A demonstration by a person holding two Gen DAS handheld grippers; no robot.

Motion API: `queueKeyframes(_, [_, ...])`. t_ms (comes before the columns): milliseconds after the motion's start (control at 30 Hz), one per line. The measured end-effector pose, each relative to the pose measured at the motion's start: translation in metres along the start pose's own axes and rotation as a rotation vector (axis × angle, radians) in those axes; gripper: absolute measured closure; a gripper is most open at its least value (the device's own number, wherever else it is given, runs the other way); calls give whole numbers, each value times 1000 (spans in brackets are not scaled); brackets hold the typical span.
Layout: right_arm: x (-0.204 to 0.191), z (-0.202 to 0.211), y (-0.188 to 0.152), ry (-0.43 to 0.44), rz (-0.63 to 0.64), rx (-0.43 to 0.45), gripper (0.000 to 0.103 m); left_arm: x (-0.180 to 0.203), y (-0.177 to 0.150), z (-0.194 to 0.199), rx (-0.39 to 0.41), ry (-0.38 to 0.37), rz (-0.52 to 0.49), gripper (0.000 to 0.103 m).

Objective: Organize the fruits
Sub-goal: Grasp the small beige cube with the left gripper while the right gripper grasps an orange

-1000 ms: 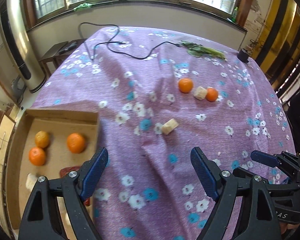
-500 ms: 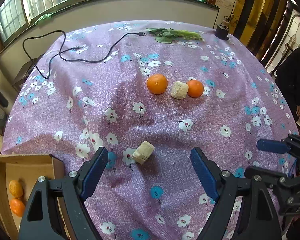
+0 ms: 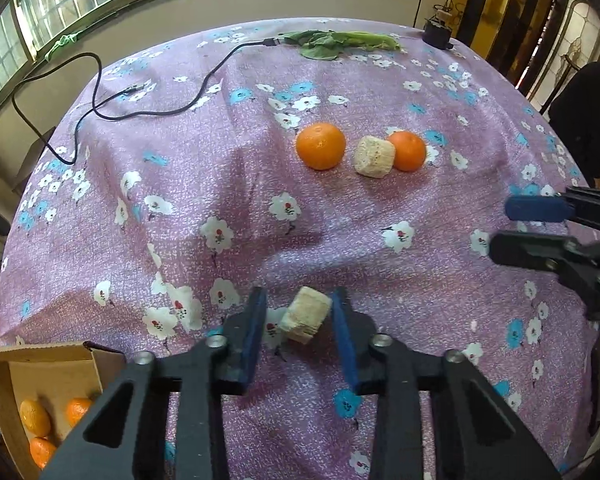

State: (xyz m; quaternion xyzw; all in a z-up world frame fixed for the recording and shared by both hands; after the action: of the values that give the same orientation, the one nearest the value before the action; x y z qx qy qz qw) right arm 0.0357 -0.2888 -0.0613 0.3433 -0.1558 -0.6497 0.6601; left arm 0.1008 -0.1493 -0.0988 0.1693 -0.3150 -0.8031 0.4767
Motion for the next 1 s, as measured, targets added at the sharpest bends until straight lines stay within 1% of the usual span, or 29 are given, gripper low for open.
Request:
queueKeyframes(67, [3, -6, 5, -1, 7, 0, 40, 2, 2, 2, 10, 12, -15, 80])
queueKeyframes(200, [11, -19, 19, -12, 19, 21, 44, 1, 7, 10, 25, 1, 15, 81])
queueKeyframes(300, [12, -31, 29, -35, 82, 17, 45, -1, 12, 17, 44, -3, 47, 81])
queueKeyframes(333, [12, -34, 31, -39, 99, 13, 48, -1, 14, 19, 48, -4, 58, 81])
queueKeyframes(367, [12, -39, 34, -41, 123, 10, 50, -2, 16, 22, 53, -5, 69, 81])
queueKeyframes(533, [9, -62, 47, -27, 181, -6, 51, 0, 22, 30, 65, -13, 108, 81])
queueKeyframes(567, [9, -68, 47, -33, 190, -17, 55, 1, 22, 31, 66, -9, 108, 81])
queueKeyframes(600, [9, -71, 48, -16, 182, -24, 55, 1, 21, 31, 65, -8, 113, 81])
queueKeyframes(633, [9, -72, 49, 8, 165, -25, 66, 1, 21, 32, 64, -9, 120, 81])
queueKeyframes(667, [8, -72, 49, 17, 154, -25, 69, 1, 20, 33, 62, -6, 128, 81])
queueKeyframes(733, [5, -69, 46, 14, 165, -29, 70, 1, 17, 33, 55, 6, 137, 81])
queueKeyframes(800, [6, -63, 41, 23, 144, -32, 70, 1, 14, 34, 50, 13, 146, 81])
queueKeyframes(867, [8, -52, 37, 8, 135, -20, 70, 1, 10, 35, 44, 26, 155, 81])
queueKeyframes(1000, [8, -20, 19, 17, 80, 5, 70, 6, 4, 41, 37, 47, 162, 81])
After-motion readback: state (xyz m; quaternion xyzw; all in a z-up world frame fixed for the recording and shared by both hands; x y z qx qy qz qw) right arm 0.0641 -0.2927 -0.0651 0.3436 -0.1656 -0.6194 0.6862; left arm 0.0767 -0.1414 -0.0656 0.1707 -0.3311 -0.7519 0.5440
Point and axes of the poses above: each gripper's, at about its wrist camera, not at the fingertips, and z roughly against the way its jaws point, x to its right, y to its top, the point moved 4 cm from there along -z, roughly the way its jaws point, and after that the axes turned 15 degrees about x, right-handed, at the moved point
